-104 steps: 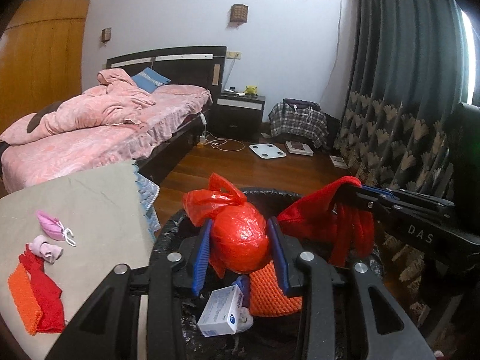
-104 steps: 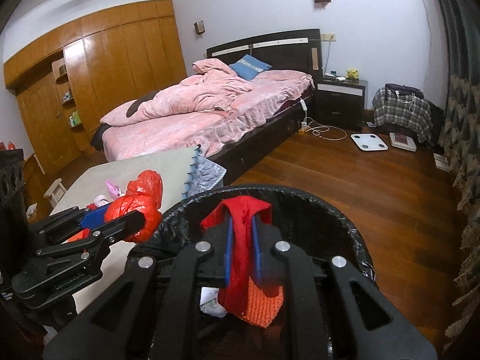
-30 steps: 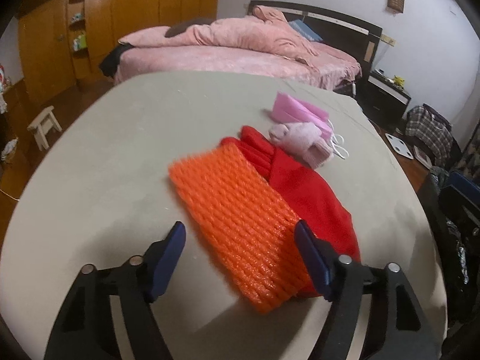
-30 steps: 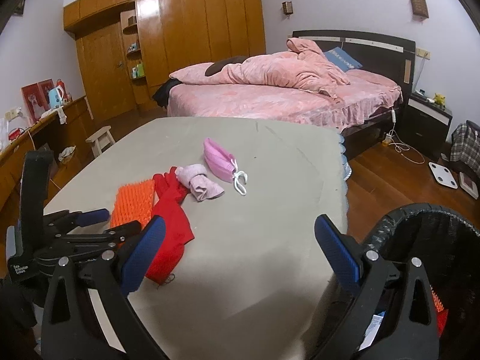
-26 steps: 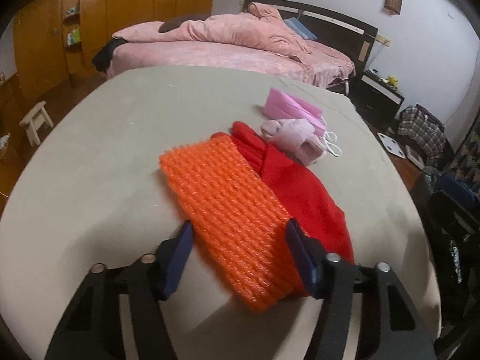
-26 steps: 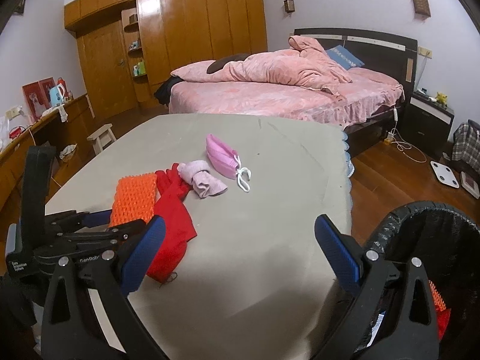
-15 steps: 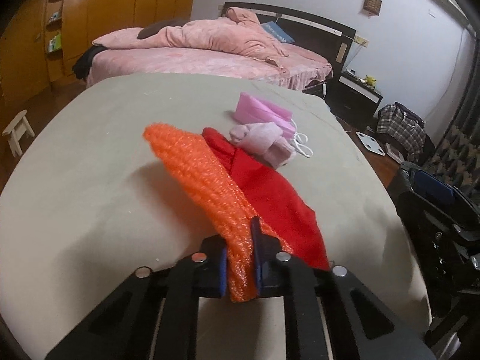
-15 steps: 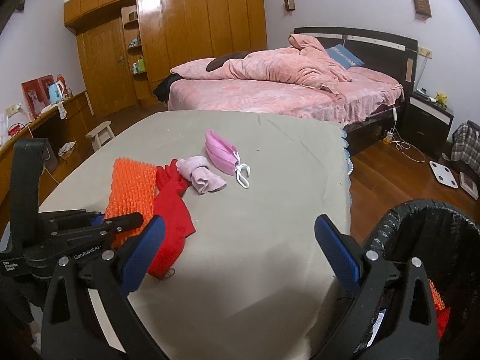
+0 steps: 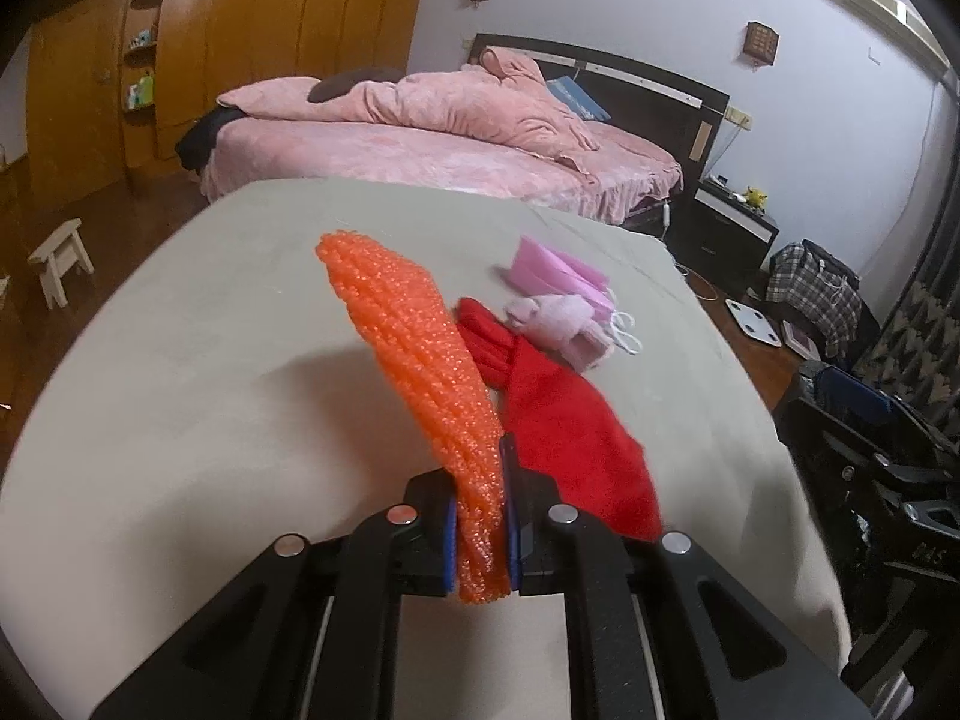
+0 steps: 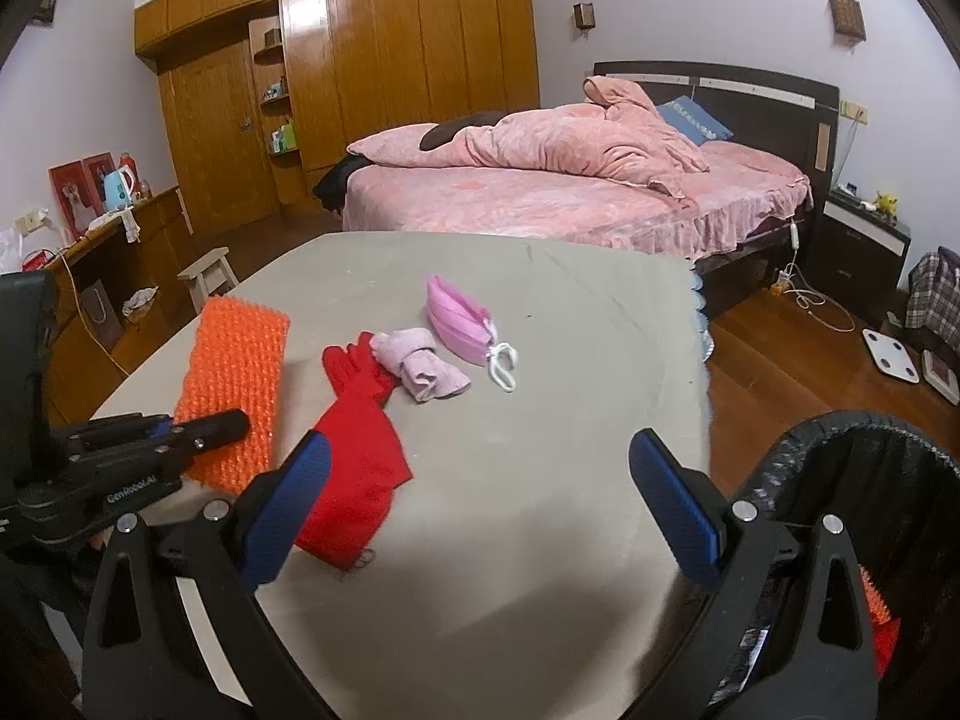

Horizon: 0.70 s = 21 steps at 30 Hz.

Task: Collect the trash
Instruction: 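Grasp the second orange mesh pad with the left tool and lift it, then grasp the red glove with the right tool while the left tool holds the orange pad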

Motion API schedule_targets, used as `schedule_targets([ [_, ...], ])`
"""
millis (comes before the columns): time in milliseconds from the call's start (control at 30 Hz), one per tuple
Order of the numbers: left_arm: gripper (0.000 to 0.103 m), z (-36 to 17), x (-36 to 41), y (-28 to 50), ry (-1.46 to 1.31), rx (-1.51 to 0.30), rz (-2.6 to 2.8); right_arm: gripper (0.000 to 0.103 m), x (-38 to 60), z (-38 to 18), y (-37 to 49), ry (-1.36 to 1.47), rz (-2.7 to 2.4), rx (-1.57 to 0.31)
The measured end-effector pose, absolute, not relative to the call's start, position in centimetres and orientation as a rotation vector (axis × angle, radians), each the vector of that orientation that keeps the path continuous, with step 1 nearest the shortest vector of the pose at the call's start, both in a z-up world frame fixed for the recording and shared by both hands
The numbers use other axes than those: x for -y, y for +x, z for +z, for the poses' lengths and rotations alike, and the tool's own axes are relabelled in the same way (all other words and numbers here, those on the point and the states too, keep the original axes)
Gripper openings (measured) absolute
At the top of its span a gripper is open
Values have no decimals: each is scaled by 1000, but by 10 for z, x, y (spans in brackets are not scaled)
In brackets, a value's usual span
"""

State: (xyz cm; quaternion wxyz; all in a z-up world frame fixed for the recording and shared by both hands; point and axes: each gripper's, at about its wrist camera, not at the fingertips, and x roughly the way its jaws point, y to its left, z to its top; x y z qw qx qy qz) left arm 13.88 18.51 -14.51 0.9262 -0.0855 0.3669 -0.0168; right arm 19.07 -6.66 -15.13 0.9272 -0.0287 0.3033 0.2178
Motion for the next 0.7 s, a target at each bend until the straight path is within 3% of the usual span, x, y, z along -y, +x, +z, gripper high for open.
schedule_targets([
  [700,12,-161,-248,139,-214,-794,57,96,-23,-187,229,-89,449,-758],
])
